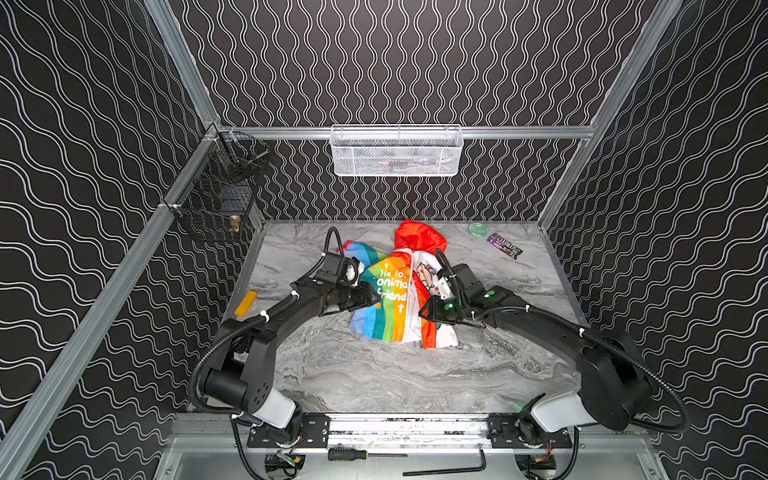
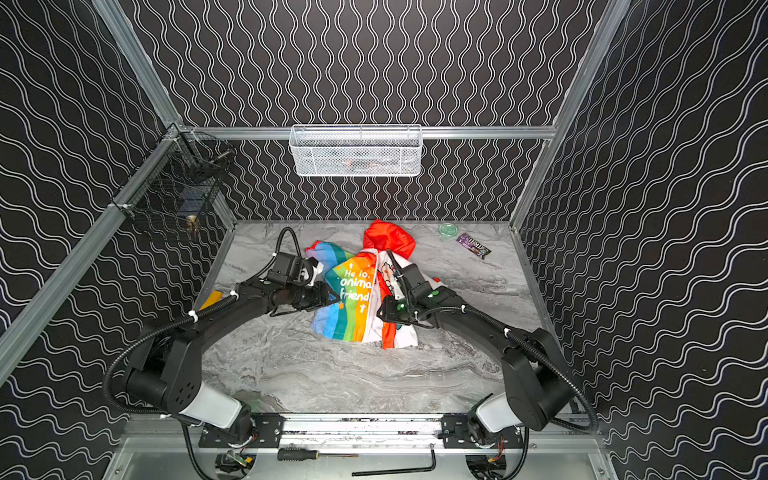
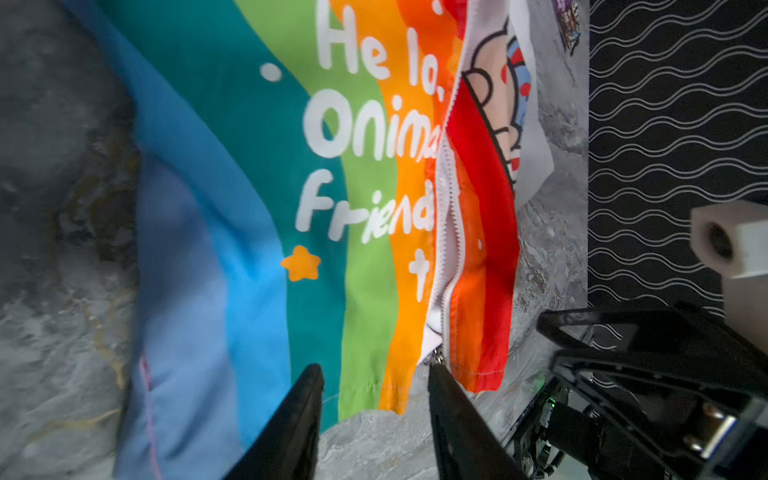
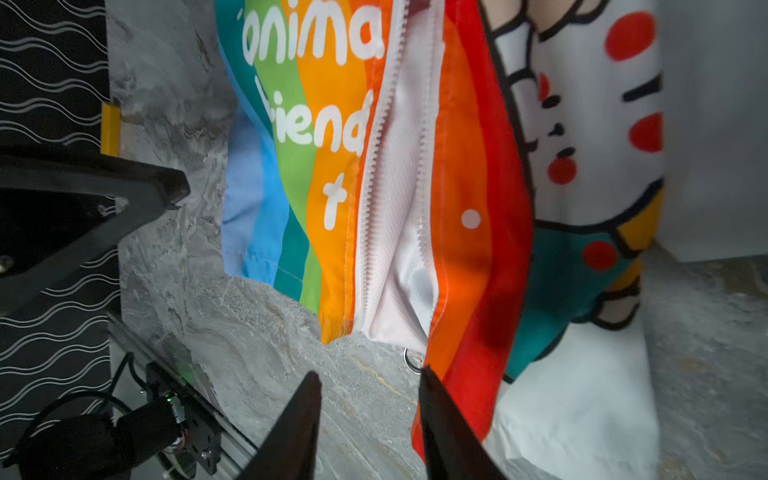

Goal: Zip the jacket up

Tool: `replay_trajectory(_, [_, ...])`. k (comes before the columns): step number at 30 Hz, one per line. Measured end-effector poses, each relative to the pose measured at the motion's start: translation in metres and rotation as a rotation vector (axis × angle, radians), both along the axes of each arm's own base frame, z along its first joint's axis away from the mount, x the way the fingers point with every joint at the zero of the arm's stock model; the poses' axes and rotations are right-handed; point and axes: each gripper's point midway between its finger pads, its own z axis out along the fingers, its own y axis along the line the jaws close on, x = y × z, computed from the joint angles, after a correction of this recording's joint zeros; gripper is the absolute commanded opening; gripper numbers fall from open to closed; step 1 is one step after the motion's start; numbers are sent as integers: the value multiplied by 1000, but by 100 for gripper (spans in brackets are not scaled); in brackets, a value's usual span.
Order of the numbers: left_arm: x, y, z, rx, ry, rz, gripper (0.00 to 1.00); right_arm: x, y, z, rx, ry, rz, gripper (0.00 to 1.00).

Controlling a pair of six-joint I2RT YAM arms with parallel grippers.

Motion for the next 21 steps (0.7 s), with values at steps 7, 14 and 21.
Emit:
replay_trajectory(7, [-12, -23, 2, -8, 4, -56, 39, -23, 17, -27, -28, 75, 53, 29])
replay_trajectory(14, [-17, -37, -4, -17, 24, -71, 39, -38, 0, -64, -101, 141, 35, 29])
replay_trajectory(21, [-29, -66, -19, -8, 51, -143, 39, -45, -19, -82, -154, 156, -9, 26])
